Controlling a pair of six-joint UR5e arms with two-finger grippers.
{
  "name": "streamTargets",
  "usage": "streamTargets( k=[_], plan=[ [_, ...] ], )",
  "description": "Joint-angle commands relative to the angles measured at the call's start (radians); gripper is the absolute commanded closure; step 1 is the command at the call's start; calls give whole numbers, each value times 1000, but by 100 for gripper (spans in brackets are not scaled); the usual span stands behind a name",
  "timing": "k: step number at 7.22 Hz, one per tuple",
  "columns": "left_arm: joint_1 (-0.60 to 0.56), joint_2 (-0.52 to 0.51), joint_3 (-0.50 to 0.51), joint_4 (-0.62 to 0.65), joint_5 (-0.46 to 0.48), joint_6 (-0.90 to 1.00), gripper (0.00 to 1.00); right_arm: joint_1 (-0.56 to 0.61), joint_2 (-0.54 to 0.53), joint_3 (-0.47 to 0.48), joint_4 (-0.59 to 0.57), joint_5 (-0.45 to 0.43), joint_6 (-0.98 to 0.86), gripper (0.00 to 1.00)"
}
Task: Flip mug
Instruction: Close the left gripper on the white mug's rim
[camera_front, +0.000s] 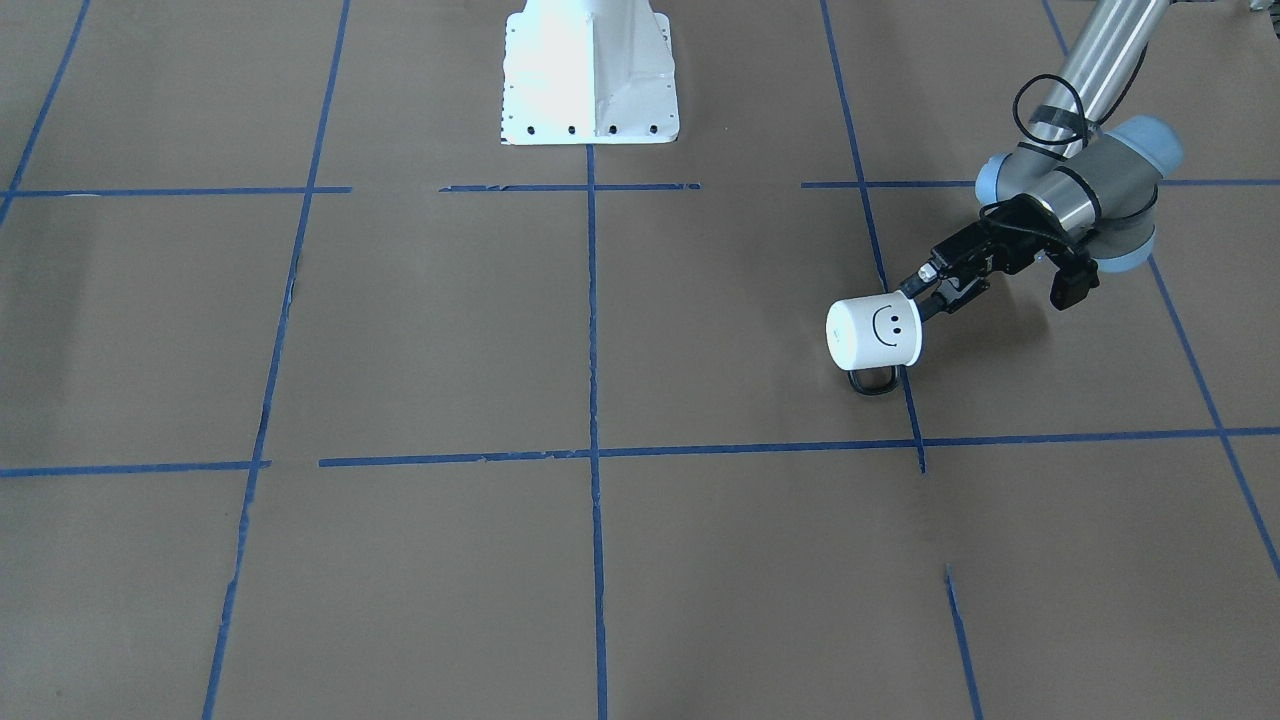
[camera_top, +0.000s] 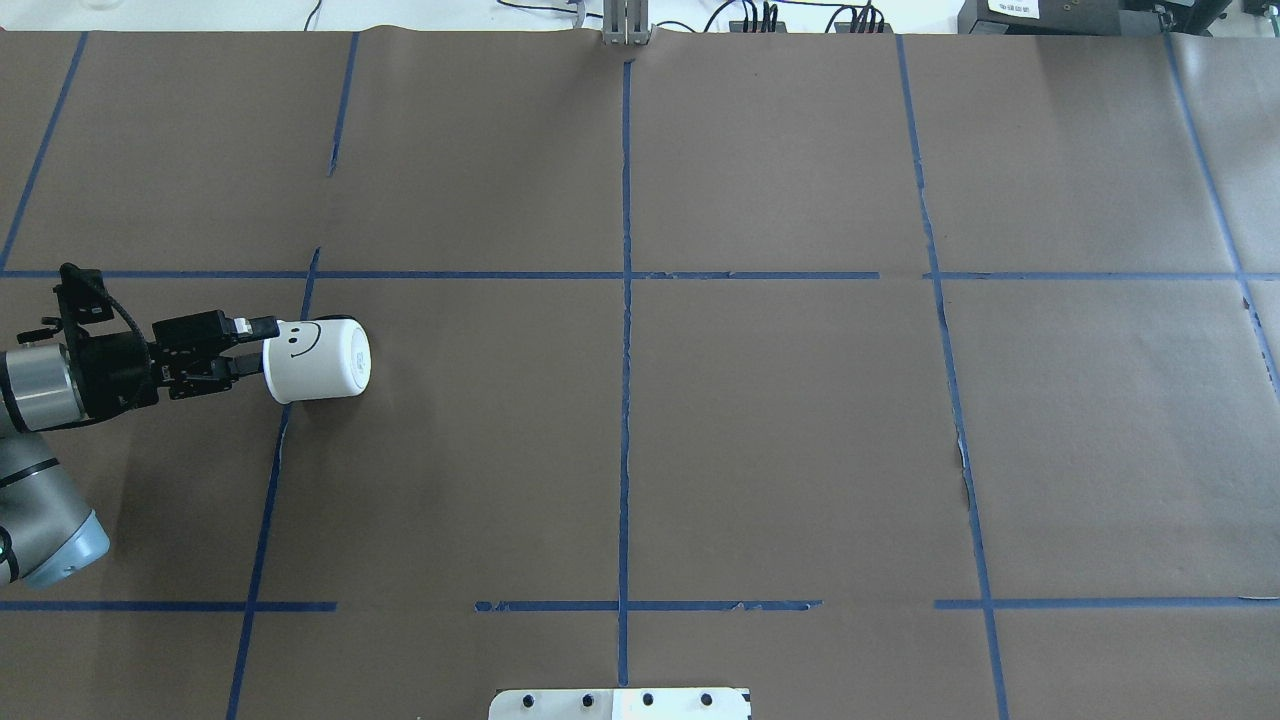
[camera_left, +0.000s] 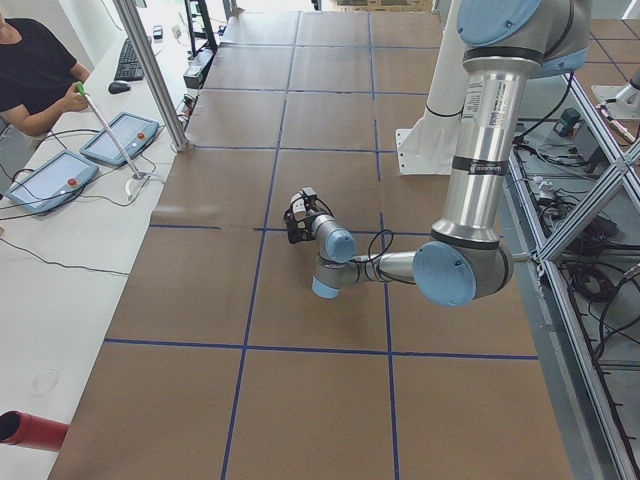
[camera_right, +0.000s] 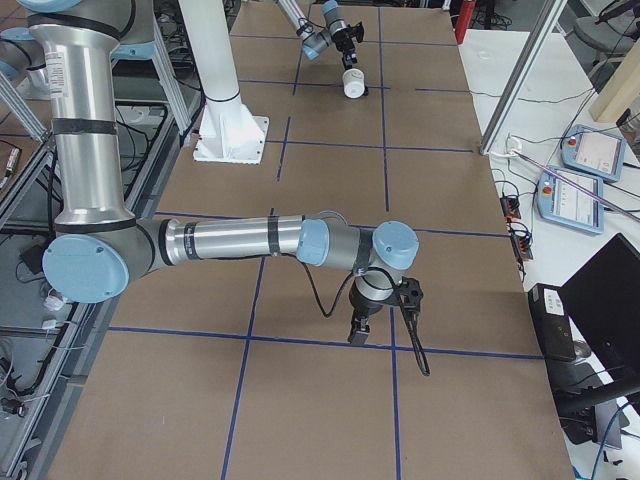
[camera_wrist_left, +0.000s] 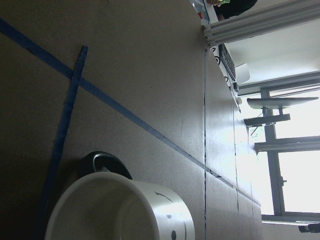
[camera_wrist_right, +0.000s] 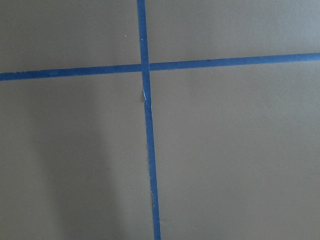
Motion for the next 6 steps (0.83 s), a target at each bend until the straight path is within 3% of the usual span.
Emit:
streamTargets(
  k=[1, 2, 3, 4, 5, 6],
  plan=[
    [1, -45, 0, 61, 0, 7, 0, 0, 0, 0, 0, 0, 0, 0],
    [1, -46, 0, 64, 0, 9, 0, 0, 0, 0, 0, 0, 0, 0],
    [1, -46, 0, 64, -2, 6, 20, 0, 0, 0, 0, 0, 0, 0],
    [1, -46, -3, 64, -4, 3, 69, 0, 0, 0, 0, 0, 0, 0],
    [1, -45, -15, 87, -11, 3, 100, 0, 0, 0, 0, 0, 0, 0],
    [1, -46, -44, 128, -31, 4, 100, 0, 0, 0, 0, 0, 0, 0]
  ],
)
